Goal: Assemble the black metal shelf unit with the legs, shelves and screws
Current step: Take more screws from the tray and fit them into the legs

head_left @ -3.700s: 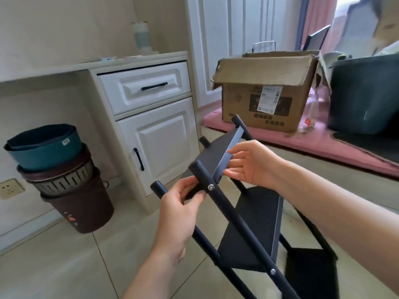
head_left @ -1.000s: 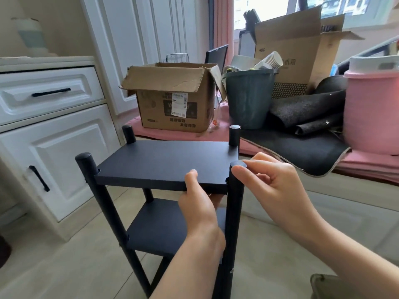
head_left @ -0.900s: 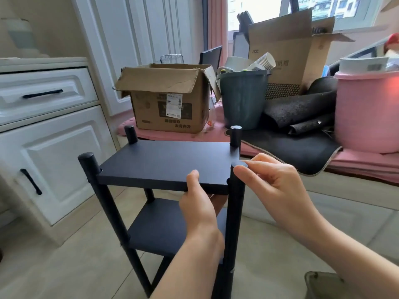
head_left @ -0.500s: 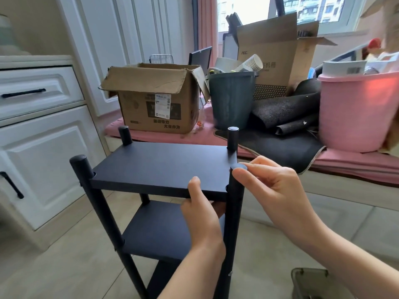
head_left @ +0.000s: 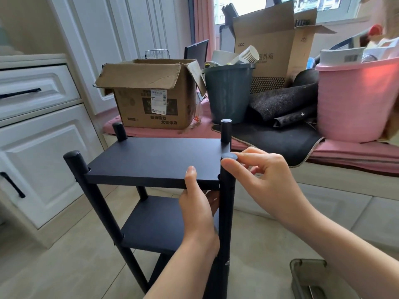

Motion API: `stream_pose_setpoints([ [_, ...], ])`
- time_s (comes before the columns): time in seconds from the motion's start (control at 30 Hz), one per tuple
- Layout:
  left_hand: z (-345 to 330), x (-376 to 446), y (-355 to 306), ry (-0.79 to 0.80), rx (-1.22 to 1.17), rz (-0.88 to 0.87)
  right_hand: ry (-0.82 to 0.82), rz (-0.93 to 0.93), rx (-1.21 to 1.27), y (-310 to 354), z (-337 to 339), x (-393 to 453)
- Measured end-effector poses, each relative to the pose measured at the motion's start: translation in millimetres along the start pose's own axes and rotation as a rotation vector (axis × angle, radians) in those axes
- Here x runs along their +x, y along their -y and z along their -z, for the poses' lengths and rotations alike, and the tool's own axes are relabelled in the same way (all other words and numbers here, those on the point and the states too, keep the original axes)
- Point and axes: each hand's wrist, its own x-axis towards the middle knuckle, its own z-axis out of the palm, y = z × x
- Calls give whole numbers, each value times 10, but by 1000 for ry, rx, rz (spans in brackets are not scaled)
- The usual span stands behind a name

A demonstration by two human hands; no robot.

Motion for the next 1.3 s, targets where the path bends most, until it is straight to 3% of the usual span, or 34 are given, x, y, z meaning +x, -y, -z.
stream_pose_setpoints([
  [0.3, 137, -29, 153, 254, 163, -174, 29, -81, 62, -38, 38, 38],
  [0.53, 3, 6, 247, 252, 128, -250, 136, -153, 54, 0, 262, 58],
  [0.7, -210, 18, 386, 243, 78, -257, 68, -281, 114, -272, 683, -89],
  [1.0, -461, 11, 522, 226, 46, -302, 133, -787, -53, -1640, 1078, -807],
  [1.17, -508, 39, 562, 243, 40, -327, 439, -1080, -508, -2529, 1037, -1435],
  [1.3, -547, 60, 576, 245, 45, -329, 630, -1249, -577, -2845, 875, -1826],
])
